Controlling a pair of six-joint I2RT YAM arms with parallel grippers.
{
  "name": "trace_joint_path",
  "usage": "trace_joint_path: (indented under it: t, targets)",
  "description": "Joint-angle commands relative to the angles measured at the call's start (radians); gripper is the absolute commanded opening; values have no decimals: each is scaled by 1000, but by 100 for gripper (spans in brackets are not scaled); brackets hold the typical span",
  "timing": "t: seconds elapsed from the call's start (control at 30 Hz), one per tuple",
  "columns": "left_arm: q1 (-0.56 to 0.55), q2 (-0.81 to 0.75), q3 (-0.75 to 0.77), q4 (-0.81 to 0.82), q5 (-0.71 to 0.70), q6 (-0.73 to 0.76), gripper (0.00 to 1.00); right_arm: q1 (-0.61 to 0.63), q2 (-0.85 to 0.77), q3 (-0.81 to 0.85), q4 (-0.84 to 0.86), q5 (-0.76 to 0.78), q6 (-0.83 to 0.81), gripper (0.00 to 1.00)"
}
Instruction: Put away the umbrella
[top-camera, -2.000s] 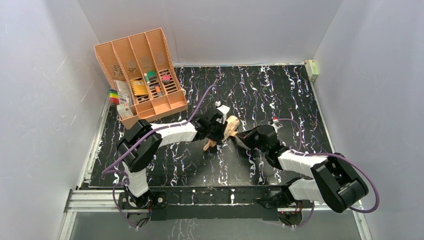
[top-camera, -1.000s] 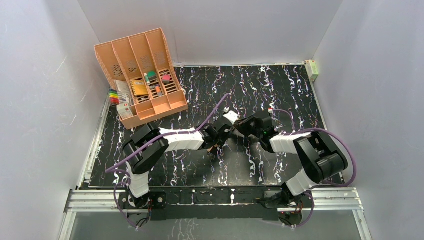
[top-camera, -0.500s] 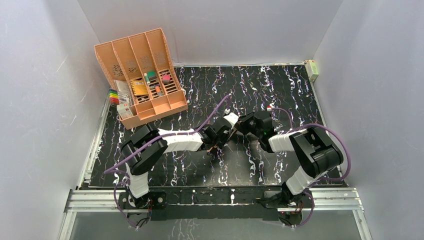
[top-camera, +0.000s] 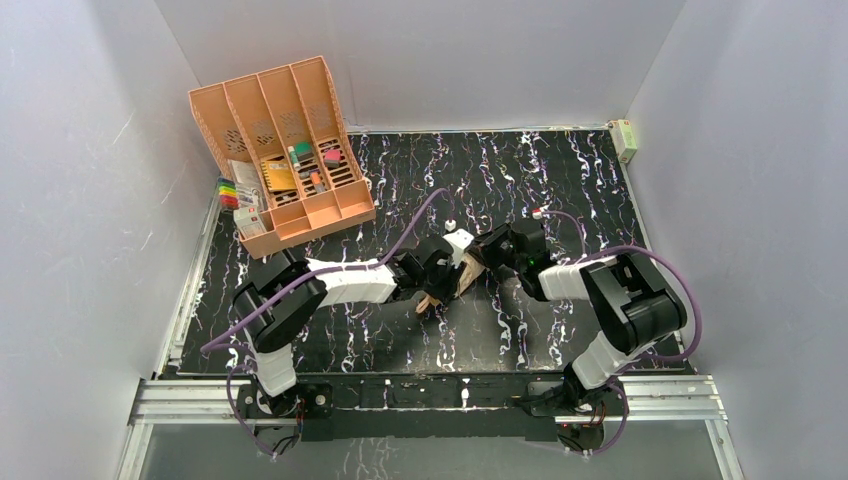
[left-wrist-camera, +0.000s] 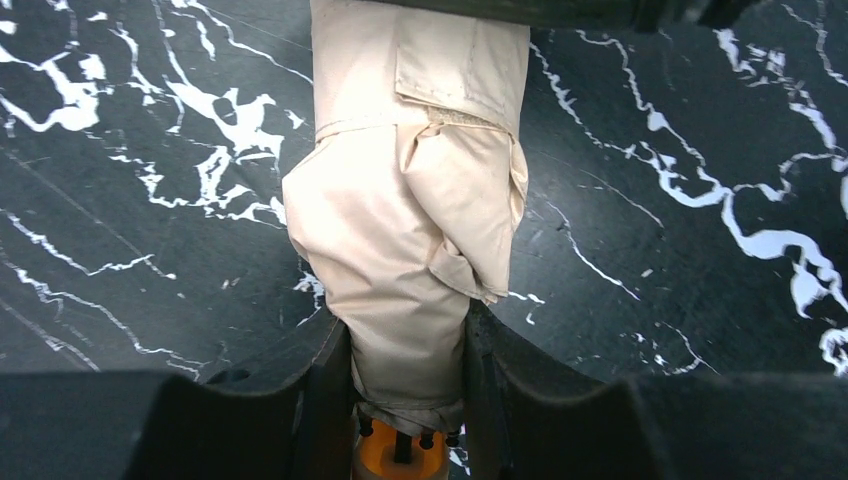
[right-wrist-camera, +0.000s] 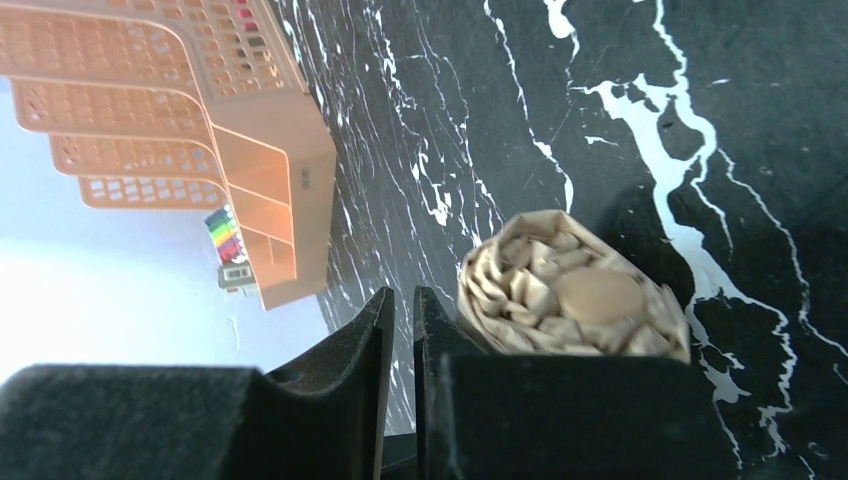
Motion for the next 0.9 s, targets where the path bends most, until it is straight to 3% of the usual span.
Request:
trace_joint_path:
  t: [0.0,0.13,0.3,0.57,0.87]
  targets:
    - [5,54,-79,-188,226,-36,0,-11,15,66,-131,-115,-135,21]
    - [14,69,-77,-188,237,-33,0,-10,45,57,-165,-198,-182,21]
    - [29,74,-70,-196,226,-27,0,-10,18,-20,-189,-172,-240,21]
    - [44,81,-28,-258,119,46,0,-8,-42,110,-657,56,-464,17]
    - [72,63,45,-309,231,277,0,-24,-223,220,-786,268,-612,24]
